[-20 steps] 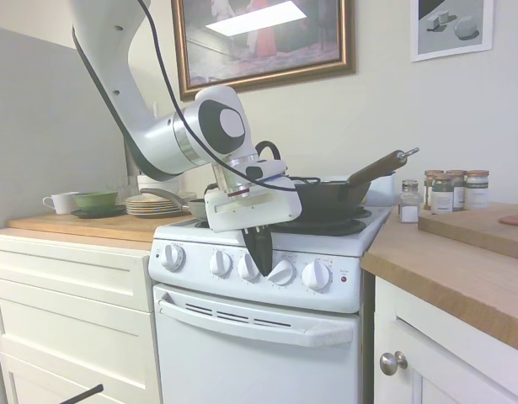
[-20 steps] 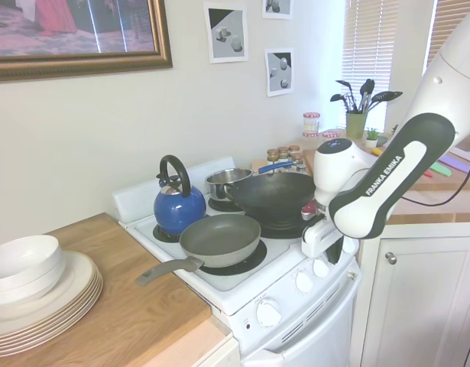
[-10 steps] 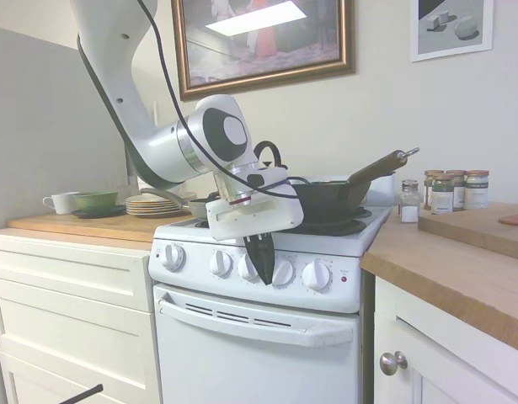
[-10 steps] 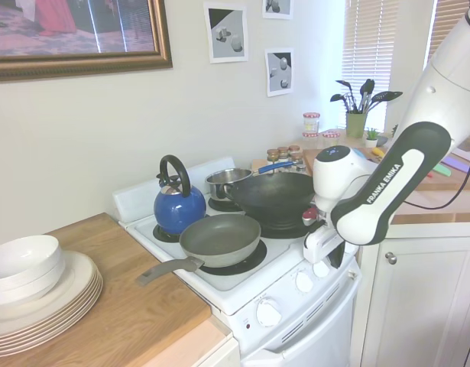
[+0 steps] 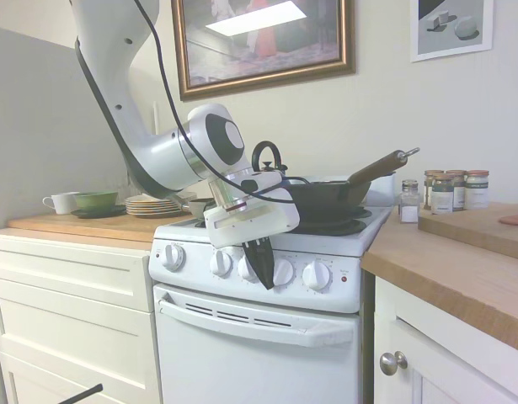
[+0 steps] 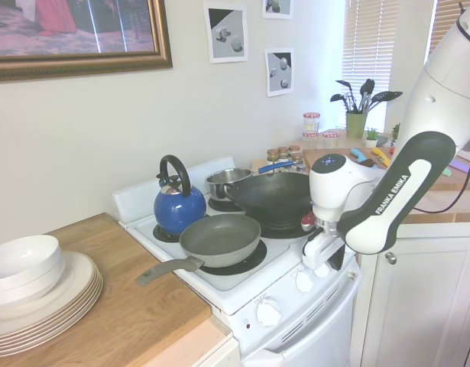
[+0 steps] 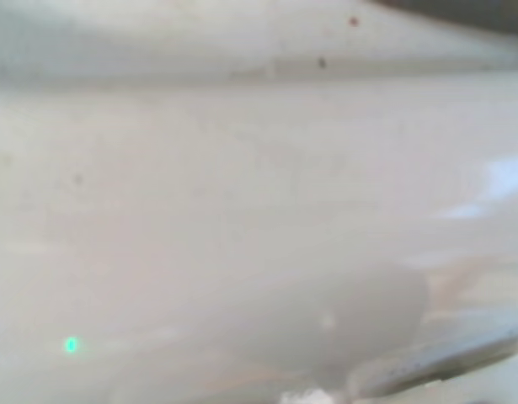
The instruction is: Turn on the stove on the top right
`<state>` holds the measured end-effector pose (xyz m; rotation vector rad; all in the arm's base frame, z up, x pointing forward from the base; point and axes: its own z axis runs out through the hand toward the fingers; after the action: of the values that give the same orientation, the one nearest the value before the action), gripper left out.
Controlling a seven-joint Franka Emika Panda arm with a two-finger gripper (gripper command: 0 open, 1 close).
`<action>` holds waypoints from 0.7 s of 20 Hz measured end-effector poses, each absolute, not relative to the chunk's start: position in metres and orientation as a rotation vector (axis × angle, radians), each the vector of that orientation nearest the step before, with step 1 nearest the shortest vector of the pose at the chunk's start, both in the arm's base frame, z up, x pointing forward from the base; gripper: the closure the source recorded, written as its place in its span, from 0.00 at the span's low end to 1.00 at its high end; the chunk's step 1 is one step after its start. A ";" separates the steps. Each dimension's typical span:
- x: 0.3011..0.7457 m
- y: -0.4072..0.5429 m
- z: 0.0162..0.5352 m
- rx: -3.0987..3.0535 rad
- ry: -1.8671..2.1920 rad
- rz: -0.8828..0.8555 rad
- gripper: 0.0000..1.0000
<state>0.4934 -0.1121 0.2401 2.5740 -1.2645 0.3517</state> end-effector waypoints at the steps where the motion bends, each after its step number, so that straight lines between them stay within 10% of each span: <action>1: 0.493 -0.112 0.240 2.576 -1.267 0.349 1.00; 14: 0.486 -0.098 0.268 2.645 -1.283 0.366 1.00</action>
<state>0.4857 -0.0977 0.2676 2.6451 -1.2827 0.3655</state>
